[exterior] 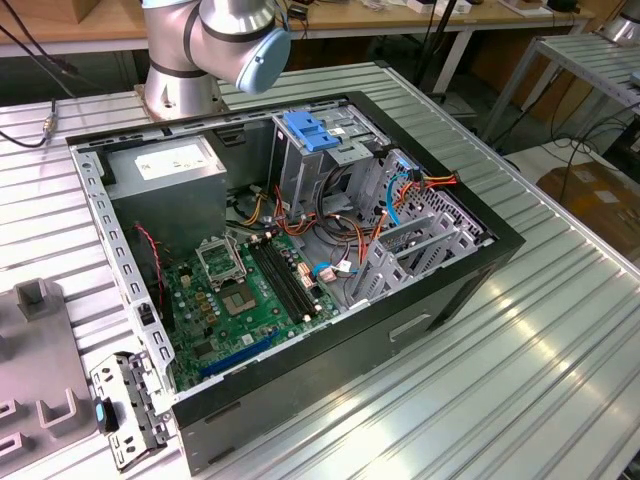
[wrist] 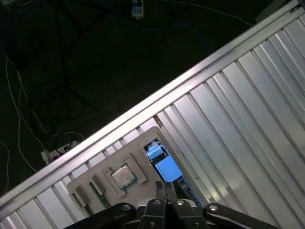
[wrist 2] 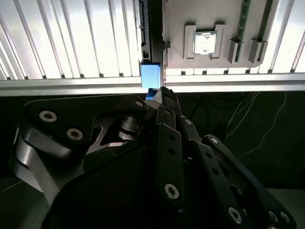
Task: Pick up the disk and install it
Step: 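Pick up the disk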
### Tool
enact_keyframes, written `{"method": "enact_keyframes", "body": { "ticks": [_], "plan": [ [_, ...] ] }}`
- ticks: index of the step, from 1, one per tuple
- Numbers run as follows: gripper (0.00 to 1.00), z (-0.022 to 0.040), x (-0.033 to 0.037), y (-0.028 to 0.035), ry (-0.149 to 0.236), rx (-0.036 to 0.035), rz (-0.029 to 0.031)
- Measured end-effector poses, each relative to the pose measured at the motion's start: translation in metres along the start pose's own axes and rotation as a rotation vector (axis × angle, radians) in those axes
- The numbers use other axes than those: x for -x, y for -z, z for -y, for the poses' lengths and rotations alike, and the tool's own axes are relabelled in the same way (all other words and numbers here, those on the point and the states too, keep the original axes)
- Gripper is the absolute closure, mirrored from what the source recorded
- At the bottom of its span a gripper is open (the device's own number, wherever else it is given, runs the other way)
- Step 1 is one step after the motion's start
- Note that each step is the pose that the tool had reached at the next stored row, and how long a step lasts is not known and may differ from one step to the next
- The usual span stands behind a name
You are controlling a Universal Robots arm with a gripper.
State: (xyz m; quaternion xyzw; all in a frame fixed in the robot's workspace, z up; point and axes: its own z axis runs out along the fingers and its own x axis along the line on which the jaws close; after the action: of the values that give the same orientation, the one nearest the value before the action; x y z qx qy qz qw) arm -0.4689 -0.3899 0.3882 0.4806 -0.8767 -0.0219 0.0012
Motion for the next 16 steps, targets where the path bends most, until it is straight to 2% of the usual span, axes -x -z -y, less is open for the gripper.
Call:
{"method": "enact_keyframes", "body": {
  "ticks": [2,4,7,8,9,10,11,12,13,14,16],
  "plan": [
    [0.89,0.0,0.0,-0.0003,0.063,0.0013,-0.0027],
    [0.89,0.0,0.0,-0.0005,0.109,0.0021,-0.0045],
    [0.89,0.0,0.0,-0.0012,0.226,0.0037,-0.0101],
    [0.89,-0.0006,0.001,-0.0018,0.248,0.0015,-0.0135],
    [0.89,-0.0032,0.0064,-0.0078,0.29,-0.0044,-0.017],
    [0.64,-0.0064,0.0124,-0.0139,0.314,-0.0064,-0.018],
    [0.52,-0.0072,0.0139,-0.0185,0.325,-0.0091,-0.0178],
    [0.4,-0.0071,0.0139,-0.024,0.391,-0.0083,-0.0198],
    [0.34,-0.0072,0.0136,-0.0291,0.443,-0.0072,-0.0207],
    [0.34,-0.0081,0.0122,-0.0317,0.454,-0.006,-0.0194],
    [0.34,-0.0087,0.0102,-0.0418,0.46,-0.0061,-0.0178]
  ]
}}
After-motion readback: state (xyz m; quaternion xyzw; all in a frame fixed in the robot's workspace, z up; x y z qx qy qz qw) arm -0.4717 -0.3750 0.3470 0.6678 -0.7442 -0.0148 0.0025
